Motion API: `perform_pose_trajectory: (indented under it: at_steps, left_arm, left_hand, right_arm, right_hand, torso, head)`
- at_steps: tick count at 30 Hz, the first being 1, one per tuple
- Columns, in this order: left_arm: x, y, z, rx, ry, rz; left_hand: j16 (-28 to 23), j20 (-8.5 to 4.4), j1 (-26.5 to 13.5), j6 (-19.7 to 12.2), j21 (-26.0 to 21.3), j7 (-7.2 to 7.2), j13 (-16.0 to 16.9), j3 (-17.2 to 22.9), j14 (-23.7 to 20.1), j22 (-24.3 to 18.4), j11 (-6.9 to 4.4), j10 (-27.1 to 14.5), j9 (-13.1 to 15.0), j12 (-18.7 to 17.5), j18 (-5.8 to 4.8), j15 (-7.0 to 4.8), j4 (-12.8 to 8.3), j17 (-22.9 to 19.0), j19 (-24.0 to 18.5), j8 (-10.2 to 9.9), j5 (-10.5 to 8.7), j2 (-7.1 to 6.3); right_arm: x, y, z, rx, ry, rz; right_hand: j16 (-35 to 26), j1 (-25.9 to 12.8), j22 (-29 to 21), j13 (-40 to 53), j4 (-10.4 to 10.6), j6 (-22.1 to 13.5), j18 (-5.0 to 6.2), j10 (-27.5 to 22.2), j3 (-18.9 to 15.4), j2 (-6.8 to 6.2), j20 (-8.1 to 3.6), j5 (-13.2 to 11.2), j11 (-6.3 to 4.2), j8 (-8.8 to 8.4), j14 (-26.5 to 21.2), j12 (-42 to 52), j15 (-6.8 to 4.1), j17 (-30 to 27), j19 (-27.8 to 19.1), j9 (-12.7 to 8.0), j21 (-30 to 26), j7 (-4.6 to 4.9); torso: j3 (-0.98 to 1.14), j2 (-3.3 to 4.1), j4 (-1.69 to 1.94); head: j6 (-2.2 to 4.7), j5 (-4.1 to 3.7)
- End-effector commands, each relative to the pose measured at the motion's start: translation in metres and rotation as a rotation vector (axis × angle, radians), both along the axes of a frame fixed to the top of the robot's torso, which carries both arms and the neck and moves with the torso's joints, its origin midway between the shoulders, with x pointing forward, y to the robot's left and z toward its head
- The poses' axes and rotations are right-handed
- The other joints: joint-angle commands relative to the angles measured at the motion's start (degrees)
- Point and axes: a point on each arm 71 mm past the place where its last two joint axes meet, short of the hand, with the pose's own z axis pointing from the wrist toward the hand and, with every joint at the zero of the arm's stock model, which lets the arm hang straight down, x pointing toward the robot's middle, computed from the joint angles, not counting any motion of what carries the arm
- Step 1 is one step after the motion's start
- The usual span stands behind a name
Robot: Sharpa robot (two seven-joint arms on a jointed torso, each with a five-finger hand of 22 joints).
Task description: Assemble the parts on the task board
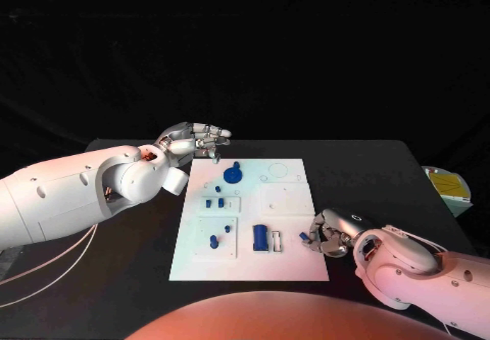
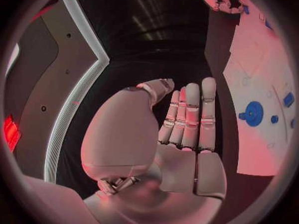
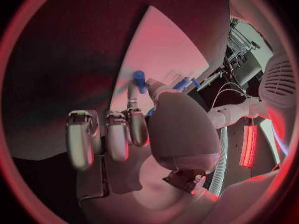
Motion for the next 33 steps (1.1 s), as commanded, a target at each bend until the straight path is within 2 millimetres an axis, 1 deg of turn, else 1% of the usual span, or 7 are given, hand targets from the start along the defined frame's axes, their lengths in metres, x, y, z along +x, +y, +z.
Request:
perform_pose_trajectory:
  at_steps: [1,6,10,15,19,24,33]
  left_arm:
    - [-0.001,-0.002,0.001,-0.008,-0.004,-0.018]
    - [-0.001,-0.003,0.001,-0.008,-0.004,-0.018]
    - [-0.001,-0.003,0.001,-0.008,-0.004,-0.019]
    - [-0.001,-0.003,0.001,-0.007,-0.004,-0.019]
    - [-0.001,-0.003,0.001,-0.006,-0.004,-0.019]
    - [-0.001,-0.004,0.001,-0.006,-0.004,-0.021]
    - [-0.001,-0.005,0.001,-0.006,-0.004,-0.023]
  left_hand:
    - [0.16,0.22,-0.43,-0.48,-0.40,0.55,-0.08,0.27,-0.31,-0.09,0.00,-0.38,-0.09,0.19,0.81,-0.05,0.13,0.08,-0.17,0.31,0.14,-0.09]
    - [0.16,0.22,-0.43,-0.48,-0.40,0.55,-0.08,0.27,-0.31,-0.09,0.00,-0.38,-0.09,0.19,0.81,-0.05,0.13,0.08,-0.17,0.31,0.14,-0.09]
    - [0.16,0.22,-0.43,-0.48,-0.40,0.55,-0.08,0.27,-0.31,-0.09,0.00,-0.38,-0.09,0.19,0.81,-0.05,0.13,0.08,-0.17,0.31,0.14,-0.09]
    - [0.17,0.24,-0.44,-0.54,-0.43,0.56,-0.11,0.29,-0.34,-0.10,0.01,-0.44,-0.11,0.25,0.82,-0.04,0.11,0.10,-0.20,0.38,0.15,-0.08]
    - [0.17,0.24,-0.44,-0.54,-0.43,0.56,-0.11,0.29,-0.34,-0.10,0.01,-0.44,-0.11,0.25,0.82,-0.04,0.11,0.10,-0.20,0.38,0.15,-0.08]
    - [0.17,0.24,-0.44,-0.54,-0.43,0.56,-0.11,0.29,-0.34,-0.10,0.01,-0.44,-0.11,0.25,0.82,-0.04,0.11,0.10,-0.20,0.38,0.15,-0.08]
    - [0.17,0.24,-0.44,-0.54,-0.43,0.56,-0.11,0.29,-0.34,-0.10,0.01,-0.44,-0.11,0.25,0.82,-0.04,0.11,0.10,-0.20,0.38,0.15,-0.08]
  right_arm:
    - [-0.001,0.000,-0.005,-0.032,0.010,0.015]
    - [0.000,0.001,-0.009,-0.055,0.016,0.030]
    - [0.000,0.003,-0.010,-0.068,0.018,0.042]
    - [-0.001,0.005,-0.009,-0.062,0.021,0.044]
    - [-0.004,0.007,-0.006,-0.023,0.023,0.023]
    - [-0.005,0.011,0.002,0.041,0.024,-0.008]
    - [-0.003,0.023,0.018,0.150,0.020,-0.045]
  right_hand:
    - [-0.23,1.72,14.23,9.36,-0.82,0.33,-0.19,2.06,0.70,-0.05,0.04,0.34,-0.50,-0.51,5.43,0.11,-0.36,11.85,5.06,-0.09,0.27,-0.12]
    - [-0.25,4.86,14.20,9.31,-2.59,0.43,-0.17,1.96,2.33,-0.43,-0.06,0.49,-0.57,-0.77,5.42,-0.02,-0.44,11.84,5.02,-0.13,0.15,-0.19]
    - [-0.25,7.16,14.21,9.29,-4.15,0.69,-0.18,1.87,4.62,-0.72,-0.07,-1.05,-0.54,-1.23,5.42,-0.11,-0.43,11.86,5.02,-0.36,0.18,-0.13]
    - [-0.24,7.89,14.23,9.33,-5.48,1.26,-0.20,1.83,7.44,-1.39,-0.04,2.49,-0.44,-1.73,5.44,-0.11,-0.33,11.94,5.05,-0.62,0.27,0.01]
    - [-0.21,6.49,14.28,9.47,-6.19,1.59,-0.23,1.98,9.91,-1.78,-0.11,8.35,-0.59,-1.63,5.47,0.10,-0.45,12.08,5.11,-0.25,0.45,-0.17]
    - [-0.15,5.29,14.40,9.66,-6.50,1.42,-0.32,2.20,10.91,-1.67,-0.20,10.99,-0.72,-1.28,5.51,0.42,-0.56,12.27,5.25,0.31,0.89,-0.32]
    - [-0.10,4.20,14.51,9.81,-6.50,1.21,-0.40,2.36,11.40,-1.49,-0.26,12.41,-0.77,-0.97,5.55,0.66,-0.62,12.42,5.38,0.79,1.31,-0.37]
  torso:
    - [-0.01,0.02,0.00]
    - [-0.03,-0.01,0.02]
    - [-0.01,-0.06,-0.01]
    - [-0.03,-0.05,0.00]
    - [-0.02,-0.06,0.02]
    - [-0.09,-0.09,0.04]
    - [-0.05,-0.05,0.06]
  head:
    - [0.00,0.05]
    - [0.00,-0.04]
    - [0.00,0.04]
    - [0.00,0.00]
    - [0.00,-0.04]
    - [0.00,-0.15]
    - [0.00,-0.13]
